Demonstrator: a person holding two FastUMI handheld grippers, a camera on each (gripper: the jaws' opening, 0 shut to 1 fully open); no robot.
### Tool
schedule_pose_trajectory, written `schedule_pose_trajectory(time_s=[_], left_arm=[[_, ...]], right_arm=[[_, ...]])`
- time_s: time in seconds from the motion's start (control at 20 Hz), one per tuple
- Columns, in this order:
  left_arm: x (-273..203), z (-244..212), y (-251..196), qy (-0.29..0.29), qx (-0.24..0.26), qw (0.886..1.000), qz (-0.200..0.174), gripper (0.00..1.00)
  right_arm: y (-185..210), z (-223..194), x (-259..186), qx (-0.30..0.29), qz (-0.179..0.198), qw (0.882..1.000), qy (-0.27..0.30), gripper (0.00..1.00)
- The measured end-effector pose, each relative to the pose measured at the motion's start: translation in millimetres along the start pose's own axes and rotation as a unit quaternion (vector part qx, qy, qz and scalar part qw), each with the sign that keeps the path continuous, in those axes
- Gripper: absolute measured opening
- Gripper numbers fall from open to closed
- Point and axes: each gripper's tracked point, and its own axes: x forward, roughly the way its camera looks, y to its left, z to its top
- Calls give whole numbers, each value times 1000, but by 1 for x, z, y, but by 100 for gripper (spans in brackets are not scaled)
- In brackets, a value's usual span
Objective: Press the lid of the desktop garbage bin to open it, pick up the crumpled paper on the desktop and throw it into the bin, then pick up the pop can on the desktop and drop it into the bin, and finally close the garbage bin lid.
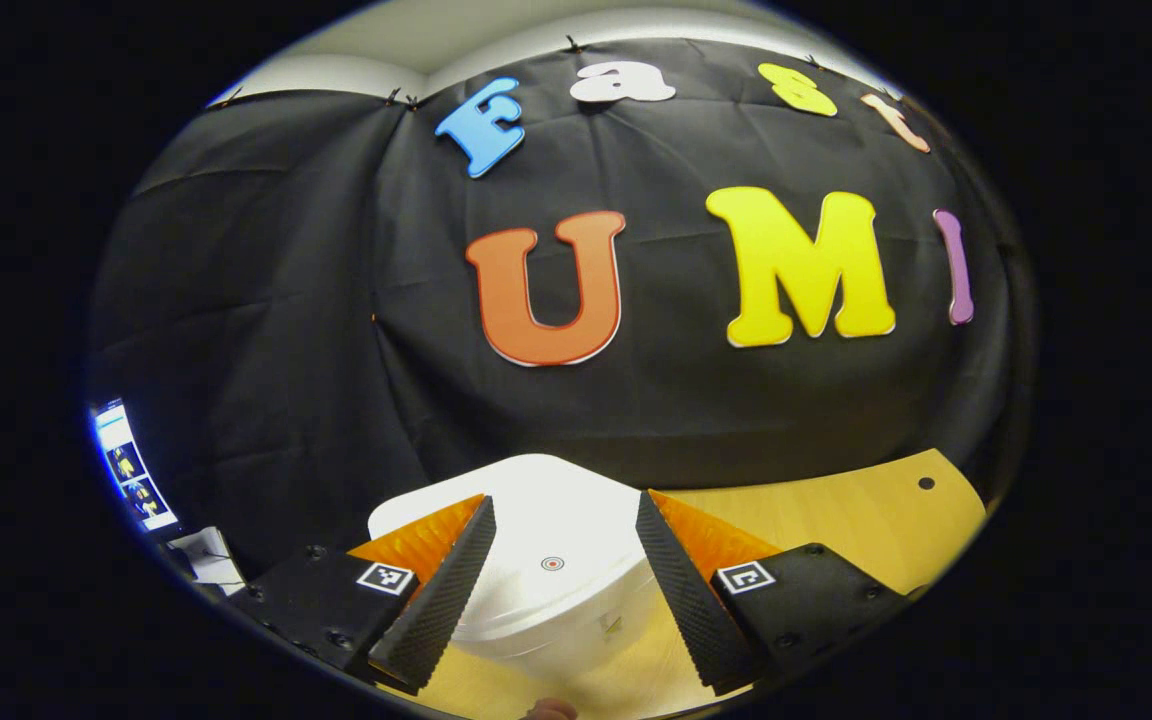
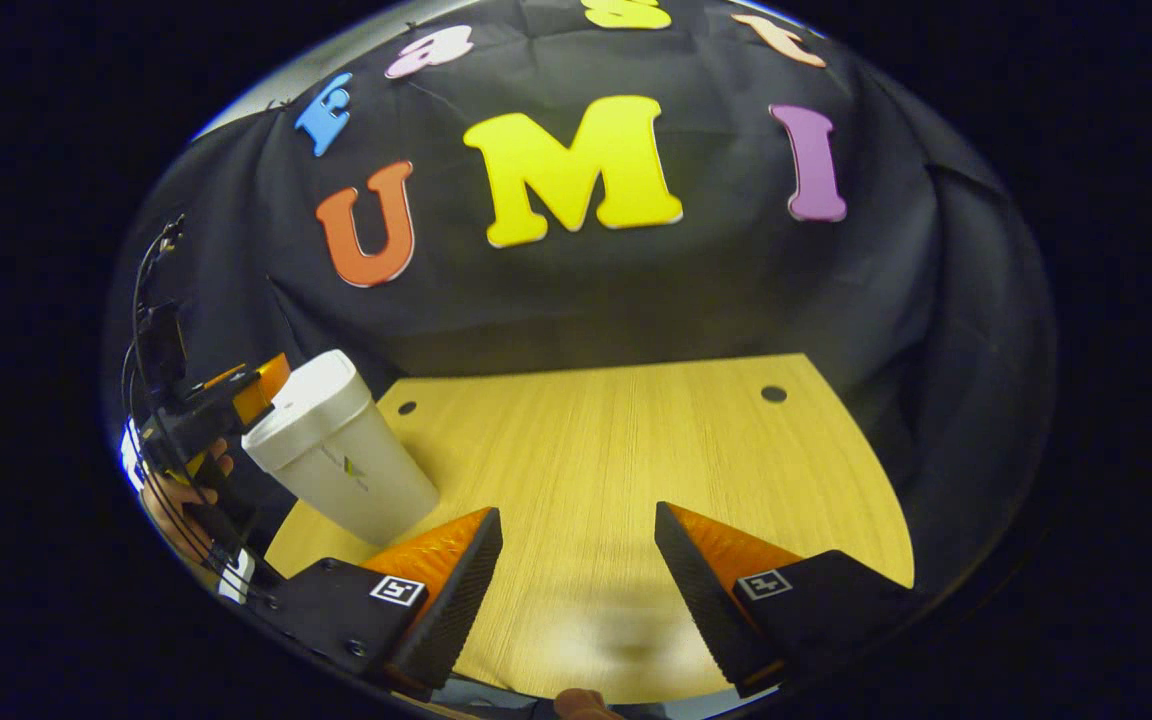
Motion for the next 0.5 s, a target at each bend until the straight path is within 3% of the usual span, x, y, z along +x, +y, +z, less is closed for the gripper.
schedule_pose_trajectory(time_s=[0.25,0.5], left_arm=[[-68,24,-20,-25,-35,997,-64,94],[-118,4,-29,-11,-42,994,-102,94]], right_arm=[[19,51,-43,-27,-13,994,-105,97],[33,38,-76,-63,-29,988,-139,97]])
